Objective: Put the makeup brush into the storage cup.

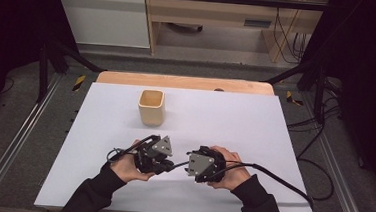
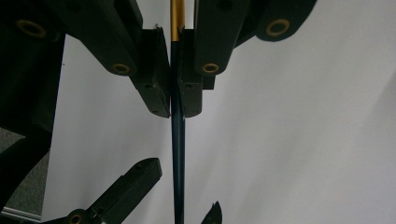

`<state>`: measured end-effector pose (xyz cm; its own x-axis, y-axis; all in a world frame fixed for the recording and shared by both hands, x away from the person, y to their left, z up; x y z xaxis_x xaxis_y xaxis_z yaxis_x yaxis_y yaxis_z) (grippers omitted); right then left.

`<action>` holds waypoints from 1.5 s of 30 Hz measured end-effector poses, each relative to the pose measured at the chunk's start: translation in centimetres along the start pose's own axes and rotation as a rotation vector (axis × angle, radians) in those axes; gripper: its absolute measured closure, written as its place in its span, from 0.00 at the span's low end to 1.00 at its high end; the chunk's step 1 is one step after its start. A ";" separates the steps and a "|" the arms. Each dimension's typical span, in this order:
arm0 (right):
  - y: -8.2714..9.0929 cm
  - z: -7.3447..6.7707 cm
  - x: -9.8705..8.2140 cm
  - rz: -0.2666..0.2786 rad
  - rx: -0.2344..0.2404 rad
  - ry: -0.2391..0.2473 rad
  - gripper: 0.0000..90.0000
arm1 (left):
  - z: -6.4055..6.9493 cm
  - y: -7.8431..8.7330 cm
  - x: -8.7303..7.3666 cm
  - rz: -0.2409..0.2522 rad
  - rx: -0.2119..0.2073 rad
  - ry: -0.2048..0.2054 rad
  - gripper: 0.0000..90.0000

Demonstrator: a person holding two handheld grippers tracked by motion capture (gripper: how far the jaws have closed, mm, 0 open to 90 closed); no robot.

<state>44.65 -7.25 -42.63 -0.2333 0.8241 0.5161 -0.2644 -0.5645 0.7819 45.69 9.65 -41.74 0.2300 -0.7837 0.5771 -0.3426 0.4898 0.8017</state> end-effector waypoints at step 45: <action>-1.0 -0.6 0.6 -0.085 0.100 0.136 0.92 | 0.8 -0.5 0.8 0.010 -0.037 -0.001 0.92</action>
<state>44.19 -6.27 -43.30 -0.3399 0.8509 0.4005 -0.1955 -0.4805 0.8549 45.37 8.46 -41.79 0.2254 -0.7793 0.5847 -0.3109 0.5112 0.8013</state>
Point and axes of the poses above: each handheld gripper's, and its own axes: y roughly backward along the jaws, x roughly out of its top, z roughly to its right, the point moved 3 cm from there along -y, roughly forward along the jaws, and after that the axes turned 11 degrees about x, right-handed, at the moved point
